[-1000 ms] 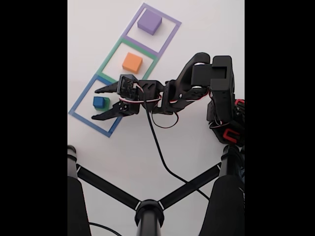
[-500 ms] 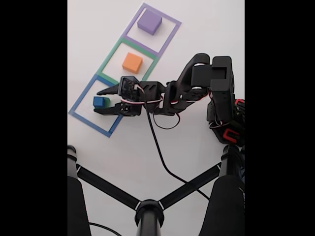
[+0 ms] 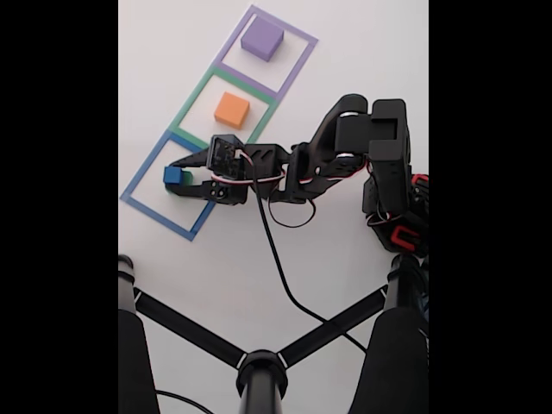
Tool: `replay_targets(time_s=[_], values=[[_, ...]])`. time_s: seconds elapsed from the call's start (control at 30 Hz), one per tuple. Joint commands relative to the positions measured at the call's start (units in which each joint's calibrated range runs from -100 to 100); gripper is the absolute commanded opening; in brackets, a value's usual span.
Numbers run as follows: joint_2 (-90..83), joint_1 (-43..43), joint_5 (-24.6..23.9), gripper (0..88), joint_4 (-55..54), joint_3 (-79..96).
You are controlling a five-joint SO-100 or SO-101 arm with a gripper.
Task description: Tower of hanoi
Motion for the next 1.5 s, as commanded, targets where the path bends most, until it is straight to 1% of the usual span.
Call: replay_targets(time_s=[0.0, 0.13, 0.23, 0.37, 0.5, 0.57, 0.7, 0.83, 1.03, 1.1, 1.23, 1.33, 1.47], values=[[-4.20, -0.73, 0.39, 3.6, -0.47, 0.69], [-11.25, -0.88, 0.39, 3.5, 4.95, 2.42], [-19.98, -0.96, 0.39, 3.5, 14.26, 2.87], [-34.73, 0.72, 0.39, 3.5, 35.47, 1.60], [-48.99, 3.23, 0.39, 3.4, 62.82, -4.85], [-54.04, 4.99, 0.39, 3.3, 77.15, -10.85], [-55.88, 8.57, 0.39, 3.3, 99.08, -27.75], [-54.60, 12.69, 0.39, 3.2, 116.00, -44.29], [-50.35, 19.63, 0.39, 3.3, 136.64, -69.28], [-48.27, 21.61, 0.39, 3.3, 142.71, -77.55], [-47.23, 25.19, 0.39, 3.4, 147.97, -85.27], [-47.23, 28.01, 0.39, 3.4, 149.83, -87.00], [-47.07, 29.92, 0.39, 3.4, 149.10, -84.91]])
